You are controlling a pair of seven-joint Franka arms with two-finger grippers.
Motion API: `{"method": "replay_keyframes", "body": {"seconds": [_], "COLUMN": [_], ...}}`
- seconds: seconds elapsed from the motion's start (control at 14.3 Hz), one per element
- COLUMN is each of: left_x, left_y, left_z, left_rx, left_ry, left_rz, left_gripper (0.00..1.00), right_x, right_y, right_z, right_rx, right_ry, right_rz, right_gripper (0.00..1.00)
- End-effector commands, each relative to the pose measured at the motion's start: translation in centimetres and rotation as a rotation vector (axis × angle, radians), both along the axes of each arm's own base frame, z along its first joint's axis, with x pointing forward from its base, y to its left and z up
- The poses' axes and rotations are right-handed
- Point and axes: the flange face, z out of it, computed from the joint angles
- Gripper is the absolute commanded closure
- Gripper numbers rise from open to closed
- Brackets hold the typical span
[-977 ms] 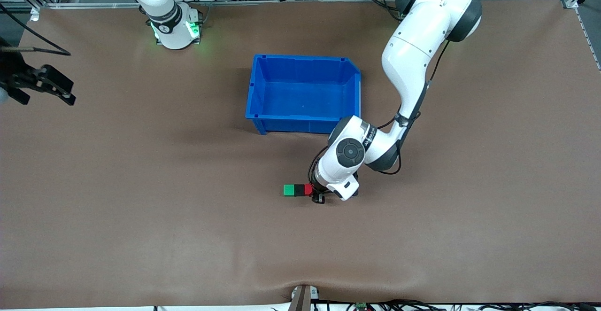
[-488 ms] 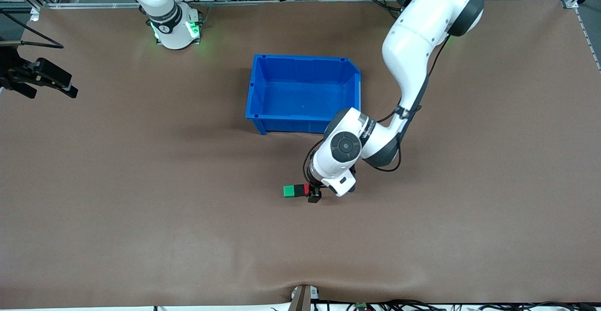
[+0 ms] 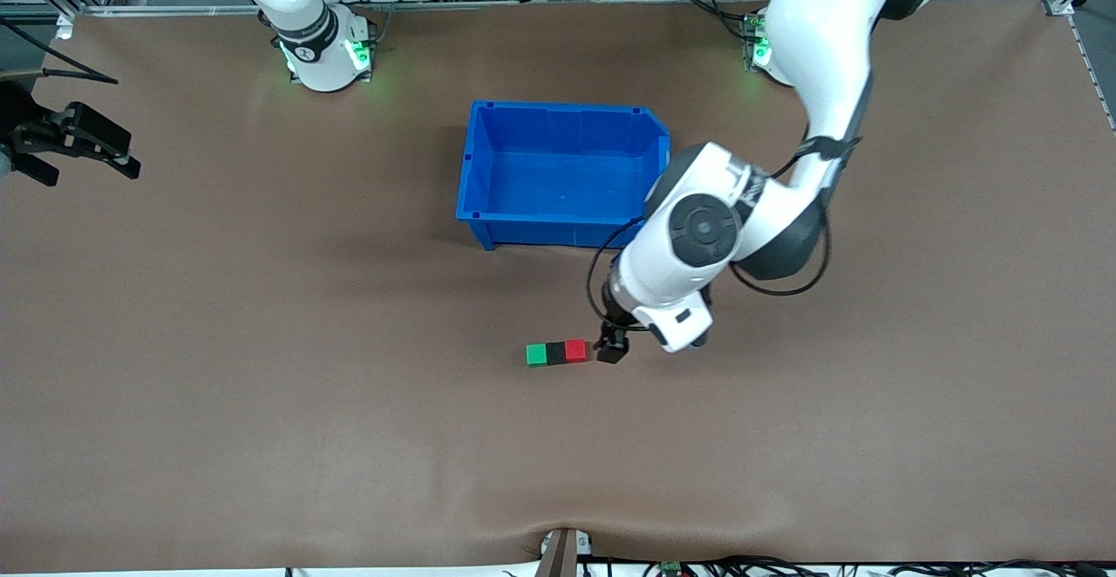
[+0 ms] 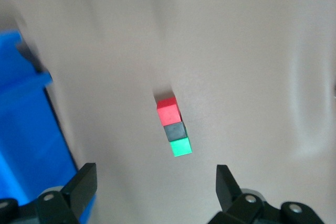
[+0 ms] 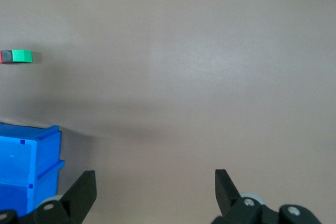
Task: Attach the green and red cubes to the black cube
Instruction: 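Open the left gripper and lift it away from the cubes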
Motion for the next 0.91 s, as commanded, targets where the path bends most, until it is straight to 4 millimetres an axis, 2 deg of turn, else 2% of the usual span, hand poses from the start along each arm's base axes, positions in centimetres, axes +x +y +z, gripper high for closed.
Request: {"method": "replay_keyframes", "body": {"seconds": [0.0, 0.21, 0.42, 0.63, 0.84], "left_x": [-0.9, -0.4, -1.4, -2.4, -3.8], "left_y": [3.8, 8.9, 12.9, 16.8, 18.5], "left_z": [4.4, 6.7, 9.8, 13.9, 17.2], "left_rx": [0.022, 0.042, 0.062, 0.048, 0.040], "left_ry": [0.026, 0.059, 0.099, 0.084, 0.056], "left_rz": [-0.160, -0.284, -0.461, -0.615, -0.735], "left_gripper": [0.00, 0.00, 0.00, 0.00, 0.00], "right_x": [0.2, 0.2, 0.1, 0.1, 0.0], "right_y": [0.0, 0.7, 0.2, -0.1, -0.2], "right_z": [0.5, 0.5, 0.7, 0.8, 1.4], "right_rx": [-0.013, -0.020, -0.024, -0.062, -0.059], "right_ry": [0.000, 0.000, -0.003, -0.005, -0.016], "right_rz": [0.026, 0.036, 0.029, 0.026, 0.015], "right_gripper": [0.00, 0.00, 0.00, 0.00, 0.00]}}
